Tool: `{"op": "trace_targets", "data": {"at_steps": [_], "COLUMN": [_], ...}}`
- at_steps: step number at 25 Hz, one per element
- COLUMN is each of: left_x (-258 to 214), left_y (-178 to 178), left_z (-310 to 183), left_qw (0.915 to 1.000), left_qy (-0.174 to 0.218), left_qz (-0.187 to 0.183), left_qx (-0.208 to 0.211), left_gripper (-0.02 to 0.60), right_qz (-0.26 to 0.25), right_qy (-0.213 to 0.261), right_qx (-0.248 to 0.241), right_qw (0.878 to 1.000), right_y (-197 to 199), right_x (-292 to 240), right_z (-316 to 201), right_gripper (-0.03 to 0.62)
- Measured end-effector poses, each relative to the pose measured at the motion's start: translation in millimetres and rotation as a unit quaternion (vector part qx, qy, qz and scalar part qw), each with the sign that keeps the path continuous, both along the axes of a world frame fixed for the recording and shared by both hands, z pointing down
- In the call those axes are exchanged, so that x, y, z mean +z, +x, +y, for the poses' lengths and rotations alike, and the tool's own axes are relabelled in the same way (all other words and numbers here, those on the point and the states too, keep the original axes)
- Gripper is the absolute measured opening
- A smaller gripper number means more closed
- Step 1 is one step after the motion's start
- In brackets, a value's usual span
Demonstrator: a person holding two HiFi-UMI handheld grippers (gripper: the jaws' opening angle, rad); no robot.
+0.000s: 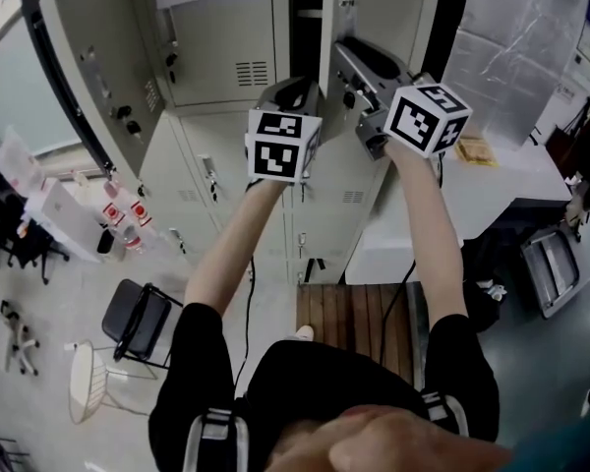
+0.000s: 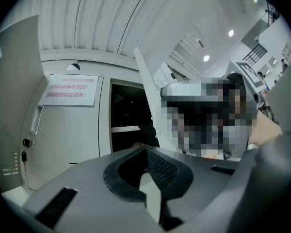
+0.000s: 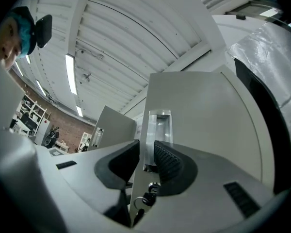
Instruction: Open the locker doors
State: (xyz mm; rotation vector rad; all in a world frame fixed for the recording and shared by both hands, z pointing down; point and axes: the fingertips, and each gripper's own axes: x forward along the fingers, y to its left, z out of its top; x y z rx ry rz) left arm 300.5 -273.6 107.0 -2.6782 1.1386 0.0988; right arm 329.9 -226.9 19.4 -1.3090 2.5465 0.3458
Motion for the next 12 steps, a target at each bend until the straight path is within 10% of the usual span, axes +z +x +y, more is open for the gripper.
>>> {"op": "trace_targets", "data": {"at_steps": [12], "left_x": [-4], "left_y": [47], "left_z": [60], "left_qw": [0.9981], "left_qy": [0.012], "left_qz": [-0.001], "left_qx": [0.061], "left_gripper": [0.009], "right_qz": [0.077], "right_qy": [0.062], "right_qx": [0.122], "right_qw": [0.988], "right_y": [32], "right_x": [-3], "right_z": [68], "right_gripper": [0.066]}}
